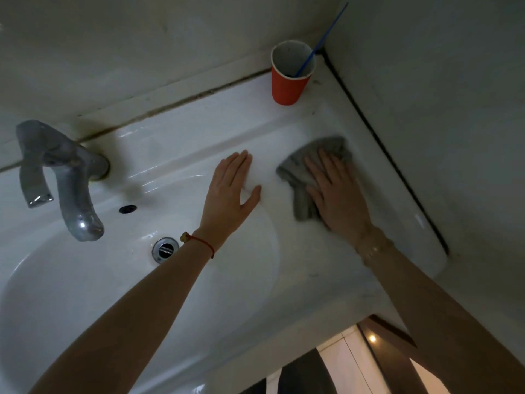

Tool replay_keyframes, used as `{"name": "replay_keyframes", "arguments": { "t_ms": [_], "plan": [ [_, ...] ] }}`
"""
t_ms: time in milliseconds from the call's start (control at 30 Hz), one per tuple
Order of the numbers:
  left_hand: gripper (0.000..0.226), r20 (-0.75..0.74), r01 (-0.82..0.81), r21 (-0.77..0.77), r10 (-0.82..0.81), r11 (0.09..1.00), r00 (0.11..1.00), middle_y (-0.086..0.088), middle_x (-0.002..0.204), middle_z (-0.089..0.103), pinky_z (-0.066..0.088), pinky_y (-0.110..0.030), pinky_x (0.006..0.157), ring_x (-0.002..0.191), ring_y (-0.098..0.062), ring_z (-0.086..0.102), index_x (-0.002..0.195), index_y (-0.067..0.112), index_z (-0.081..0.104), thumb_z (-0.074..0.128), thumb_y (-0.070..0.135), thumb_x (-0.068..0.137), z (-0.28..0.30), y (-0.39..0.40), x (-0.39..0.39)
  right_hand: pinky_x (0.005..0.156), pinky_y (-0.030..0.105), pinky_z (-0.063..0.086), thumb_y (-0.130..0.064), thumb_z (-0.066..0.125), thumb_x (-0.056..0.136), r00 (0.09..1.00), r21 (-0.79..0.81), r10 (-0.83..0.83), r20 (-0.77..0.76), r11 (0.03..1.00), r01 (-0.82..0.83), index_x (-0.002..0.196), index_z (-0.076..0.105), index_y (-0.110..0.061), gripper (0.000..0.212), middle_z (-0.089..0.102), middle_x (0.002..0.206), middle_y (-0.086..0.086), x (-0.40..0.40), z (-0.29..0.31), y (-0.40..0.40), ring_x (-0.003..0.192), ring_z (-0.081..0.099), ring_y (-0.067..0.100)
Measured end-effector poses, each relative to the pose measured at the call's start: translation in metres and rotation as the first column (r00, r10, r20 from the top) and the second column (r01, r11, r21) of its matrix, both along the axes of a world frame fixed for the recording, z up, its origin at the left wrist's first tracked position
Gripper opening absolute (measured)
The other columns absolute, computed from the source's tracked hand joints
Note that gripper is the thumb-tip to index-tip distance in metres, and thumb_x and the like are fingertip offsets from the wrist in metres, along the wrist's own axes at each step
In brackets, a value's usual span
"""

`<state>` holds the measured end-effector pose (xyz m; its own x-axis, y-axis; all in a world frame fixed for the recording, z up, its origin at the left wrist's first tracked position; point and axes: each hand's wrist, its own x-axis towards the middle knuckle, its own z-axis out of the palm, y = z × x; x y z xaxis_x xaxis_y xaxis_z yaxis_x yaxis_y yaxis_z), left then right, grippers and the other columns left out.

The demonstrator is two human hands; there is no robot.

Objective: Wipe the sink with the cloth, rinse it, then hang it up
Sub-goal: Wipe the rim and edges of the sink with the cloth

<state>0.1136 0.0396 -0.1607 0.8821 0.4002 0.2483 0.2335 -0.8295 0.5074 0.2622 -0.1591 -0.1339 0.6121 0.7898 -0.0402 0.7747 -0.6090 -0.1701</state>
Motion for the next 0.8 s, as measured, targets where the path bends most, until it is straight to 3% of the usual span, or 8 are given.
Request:
{"name": "replay_keyframes", "arguments": {
  "t_ms": [100, 233, 367, 433, 567, 700, 800],
  "plan": [
    [0.062, -0.008, 0.006, 0.001, -0.006, 1.000, 1.000, -0.011, 0.153, 0.042, 0.026, -0.044, 0.122, 0.145, -0.025, 0.033, 0.148, 0.005, 0.040, 0.053, 0.038, 0.098, 0.002, 0.000, 0.000, 0.120, 0.051, 0.017, -0.040, 0.025, 0.100, 0.990, 0.000, -0.140, 0.006, 0.990, 0.140, 0.151, 0.029, -0.014, 0.057, 0.030, 0.155, 0.017, 0.008, -0.002, 0.025, 0.143, 0.029, 0.035],
    [0.063, -0.022, 0.006, 0.006, -0.006, 1.000, 1.000, -0.012, 0.154, 0.041, 0.022, -0.041, 0.124, 0.146, -0.025, 0.032, 0.148, 0.004, 0.039, 0.049, 0.041, 0.099, 0.002, 0.000, 0.000, 0.120, 0.051, 0.016, -0.045, 0.020, 0.102, 0.993, -0.087, 0.121, -0.010, 0.989, -0.121, 0.153, 0.022, -0.017, 0.059, 0.020, 0.160, 0.015, -0.053, 0.000, -0.025, 0.148, 0.017, 0.032],
    [0.061, -0.017, 0.008, 0.015, -0.008, 1.000, 1.000, -0.012, 0.154, 0.041, 0.020, -0.039, 0.125, 0.146, -0.025, 0.032, 0.148, 0.003, 0.039, 0.051, 0.038, 0.099, 0.000, -0.003, -0.002, 0.120, 0.047, 0.017, -0.049, 0.022, 0.101, 0.971, -0.091, 0.234, -0.050, 0.967, -0.237, 0.152, 0.026, -0.020, 0.059, 0.023, 0.159, 0.012, -0.072, 0.008, -0.054, 0.147, 0.021, 0.029],
    [0.061, -0.015, 0.006, 0.017, -0.005, 1.000, 1.000, -0.012, 0.154, 0.041, 0.022, -0.041, 0.124, 0.146, -0.025, 0.032, 0.148, 0.004, 0.039, 0.052, 0.037, 0.099, 0.000, -0.003, -0.002, 0.119, 0.048, 0.019, -0.051, 0.019, 0.100, 0.981, -0.095, 0.195, -0.020, 0.976, -0.196, 0.152, 0.025, -0.021, 0.060, 0.022, 0.160, 0.010, -0.050, 0.006, -0.048, 0.147, 0.021, 0.028],
    [0.060, -0.005, 0.001, 0.027, -0.001, 1.000, 1.000, -0.012, 0.153, 0.043, 0.023, -0.043, 0.123, 0.145, -0.026, 0.034, 0.148, 0.003, 0.040, 0.051, 0.037, 0.099, 0.002, -0.003, 0.000, 0.119, 0.054, 0.018, -0.048, 0.020, 0.099, 0.998, -0.094, -0.066, 0.011, 0.993, 0.066, 0.153, 0.022, -0.016, 0.063, 0.019, 0.159, 0.018, -0.043, 0.004, -0.031, 0.147, 0.019, 0.035],
    [0.060, -0.003, 0.002, 0.021, -0.002, 1.000, 1.000, -0.012, 0.152, 0.044, 0.027, -0.046, 0.121, 0.144, -0.027, 0.035, 0.147, 0.003, 0.041, 0.052, 0.036, 0.099, 0.001, -0.004, 0.001, 0.118, 0.053, 0.021, -0.049, 0.026, 0.099, 0.977, -0.078, 0.215, -0.014, 0.973, -0.215, 0.151, 0.028, -0.018, 0.061, 0.025, 0.158, 0.015, -0.100, 0.005, -0.049, 0.147, 0.021, 0.033],
    [0.059, 0.003, -0.007, 0.023, 0.007, 1.000, 1.000, -0.012, 0.152, 0.044, 0.029, -0.047, 0.120, 0.144, -0.025, 0.034, 0.147, 0.004, 0.041, 0.055, 0.034, 0.098, 0.001, -0.005, 0.000, 0.117, 0.048, 0.023, -0.055, 0.016, 0.100, 0.974, -0.074, 0.222, -0.046, 0.972, -0.225, 0.151, 0.029, -0.022, 0.062, 0.025, 0.159, 0.009, -0.072, 0.008, -0.065, 0.146, 0.025, 0.028]
  ]
}}
